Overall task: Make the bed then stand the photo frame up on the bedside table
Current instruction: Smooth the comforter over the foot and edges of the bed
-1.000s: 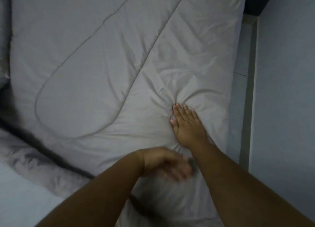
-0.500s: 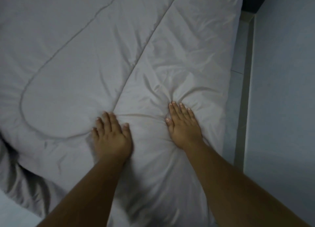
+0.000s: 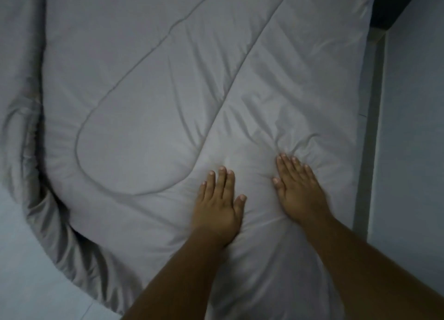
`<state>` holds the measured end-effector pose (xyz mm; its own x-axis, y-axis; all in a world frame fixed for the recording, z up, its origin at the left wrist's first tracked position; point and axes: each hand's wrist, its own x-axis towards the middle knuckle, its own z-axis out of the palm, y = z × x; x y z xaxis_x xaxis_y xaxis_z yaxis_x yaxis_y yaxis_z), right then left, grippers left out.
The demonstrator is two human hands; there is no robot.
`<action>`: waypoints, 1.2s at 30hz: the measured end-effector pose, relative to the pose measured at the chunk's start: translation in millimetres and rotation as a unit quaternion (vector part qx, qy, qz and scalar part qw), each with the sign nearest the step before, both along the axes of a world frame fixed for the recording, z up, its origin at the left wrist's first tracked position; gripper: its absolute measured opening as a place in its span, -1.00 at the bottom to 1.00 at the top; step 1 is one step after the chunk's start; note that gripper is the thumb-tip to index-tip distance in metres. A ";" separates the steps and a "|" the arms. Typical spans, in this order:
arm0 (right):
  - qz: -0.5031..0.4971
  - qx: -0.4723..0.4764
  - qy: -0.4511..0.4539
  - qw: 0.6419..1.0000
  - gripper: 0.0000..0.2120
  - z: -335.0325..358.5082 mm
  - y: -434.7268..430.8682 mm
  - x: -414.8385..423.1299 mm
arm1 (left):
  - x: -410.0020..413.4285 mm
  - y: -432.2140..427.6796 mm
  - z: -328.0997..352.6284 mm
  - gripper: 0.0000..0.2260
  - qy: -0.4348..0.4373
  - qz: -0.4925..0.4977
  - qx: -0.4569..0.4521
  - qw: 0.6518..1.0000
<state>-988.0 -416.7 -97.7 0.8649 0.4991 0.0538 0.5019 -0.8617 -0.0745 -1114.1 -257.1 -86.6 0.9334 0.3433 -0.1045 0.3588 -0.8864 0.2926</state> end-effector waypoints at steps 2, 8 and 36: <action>-0.009 -0.016 0.008 1.000 -0.46 5.5 5.0 -1.8 | -4.7 9.6 5.1 -0.41 -0.003 -0.008 0.018 1.000; -0.008 0.036 0.051 0.998 -0.29 19.3 64.5 -19.4 | -24.0 70.3 10.3 -0.46 0.019 0.075 0.028 0.997; 0.072 0.007 0.055 0.996 -0.16 81.0 575.2 41.0 | 83.2 549.7 77.6 -0.47 0.055 0.023 0.028 0.998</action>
<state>-947.0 158.6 -16.7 0.7856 0.6181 -0.0291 0.6083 -0.7801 -0.1464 -1030.9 292.6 -9.0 0.9001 0.3944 -0.1852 0.4274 -0.8820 0.1985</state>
